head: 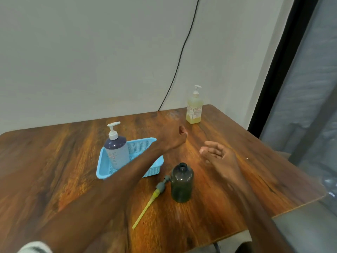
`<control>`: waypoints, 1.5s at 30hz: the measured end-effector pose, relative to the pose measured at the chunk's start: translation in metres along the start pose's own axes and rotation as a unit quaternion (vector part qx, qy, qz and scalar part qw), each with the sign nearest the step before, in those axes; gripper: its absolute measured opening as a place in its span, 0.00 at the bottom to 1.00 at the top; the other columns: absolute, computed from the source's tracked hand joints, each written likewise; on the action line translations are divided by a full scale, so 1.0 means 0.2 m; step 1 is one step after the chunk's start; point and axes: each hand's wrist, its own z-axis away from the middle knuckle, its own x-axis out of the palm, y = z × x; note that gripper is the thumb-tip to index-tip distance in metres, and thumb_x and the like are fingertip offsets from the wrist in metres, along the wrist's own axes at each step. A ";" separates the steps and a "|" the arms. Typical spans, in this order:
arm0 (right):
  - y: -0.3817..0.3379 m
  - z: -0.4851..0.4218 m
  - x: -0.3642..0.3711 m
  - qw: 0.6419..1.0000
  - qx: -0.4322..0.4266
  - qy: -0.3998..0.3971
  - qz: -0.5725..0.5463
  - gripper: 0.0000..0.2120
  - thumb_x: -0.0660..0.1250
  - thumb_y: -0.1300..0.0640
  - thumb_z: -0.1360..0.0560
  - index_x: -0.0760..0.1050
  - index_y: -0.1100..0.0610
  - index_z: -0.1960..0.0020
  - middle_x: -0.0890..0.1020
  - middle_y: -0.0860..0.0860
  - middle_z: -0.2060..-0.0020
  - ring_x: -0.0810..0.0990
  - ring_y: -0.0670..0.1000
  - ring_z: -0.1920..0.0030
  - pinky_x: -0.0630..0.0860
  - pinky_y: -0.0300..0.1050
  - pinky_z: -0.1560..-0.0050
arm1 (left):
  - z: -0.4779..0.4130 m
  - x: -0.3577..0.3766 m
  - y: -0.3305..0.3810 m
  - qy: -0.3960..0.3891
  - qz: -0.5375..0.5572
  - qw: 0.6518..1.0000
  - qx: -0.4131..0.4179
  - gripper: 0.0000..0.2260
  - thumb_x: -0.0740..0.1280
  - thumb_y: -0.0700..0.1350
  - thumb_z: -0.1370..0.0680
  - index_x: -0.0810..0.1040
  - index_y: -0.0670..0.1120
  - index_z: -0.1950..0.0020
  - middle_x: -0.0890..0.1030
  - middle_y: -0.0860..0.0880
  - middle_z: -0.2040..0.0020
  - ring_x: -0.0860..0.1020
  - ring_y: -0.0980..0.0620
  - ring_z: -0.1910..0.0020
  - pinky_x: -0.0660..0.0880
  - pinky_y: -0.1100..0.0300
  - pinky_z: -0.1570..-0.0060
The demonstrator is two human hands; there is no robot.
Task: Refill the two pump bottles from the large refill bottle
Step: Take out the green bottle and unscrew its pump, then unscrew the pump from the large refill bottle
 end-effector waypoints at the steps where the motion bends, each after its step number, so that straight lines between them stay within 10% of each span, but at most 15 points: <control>1: 0.02 -0.08 0.01 1.000 0.007 0.004 0.016 0.18 0.77 0.53 0.29 0.79 0.49 0.41 0.85 0.46 0.50 0.84 0.45 0.49 0.82 0.54 0.43 | -0.07 0.03 -0.01 -0.028 -0.021 0.999 0.002 0.06 0.70 0.44 0.21 0.83 0.42 0.51 0.85 0.46 0.55 0.77 0.58 0.62 0.72 0.64 0.63; 12: 0.15 -0.86 0.14 0.987 -0.008 0.081 0.139 0.27 0.80 0.51 0.32 0.76 0.56 0.37 0.81 0.49 0.46 0.81 0.49 0.47 0.81 0.50 0.44 | -0.58 0.35 -0.31 -0.326 -0.239 0.912 -0.068 0.39 0.74 0.63 0.27 0.66 0.46 0.23 0.74 0.43 0.28 0.76 0.42 0.34 0.76 0.45 0.36; 22: 0.16 -1.28 0.23 0.978 -0.048 0.127 0.156 0.36 0.82 0.52 0.35 0.68 0.60 0.35 0.75 0.49 0.45 0.76 0.49 0.43 0.71 0.39 0.55 | -0.68 0.42 -0.41 -0.330 -0.228 0.915 -0.036 0.37 0.75 0.64 0.29 0.71 0.48 0.25 0.75 0.46 0.30 0.75 0.44 0.35 0.75 0.45 0.35; 28: 0.11 -1.54 0.31 0.977 -0.059 0.147 0.144 0.45 0.83 0.41 0.42 0.68 0.58 0.34 0.78 0.53 0.40 0.78 0.55 0.39 0.79 0.49 0.47 | -0.71 0.43 -0.42 -0.333 -0.220 0.916 -0.028 0.37 0.77 0.63 0.29 0.72 0.48 0.26 0.76 0.47 0.31 0.75 0.44 0.33 0.75 0.47 0.36; 45: 0.11 -1.29 0.28 0.974 -0.081 0.161 0.135 0.38 0.83 0.48 0.40 0.74 0.56 0.35 0.82 0.52 0.41 0.81 0.52 0.43 0.77 0.43 0.48 | -0.67 0.43 -0.40 -0.301 -0.213 0.928 -0.044 0.37 0.78 0.60 0.29 0.71 0.47 0.26 0.75 0.45 0.30 0.75 0.43 0.33 0.74 0.45 0.34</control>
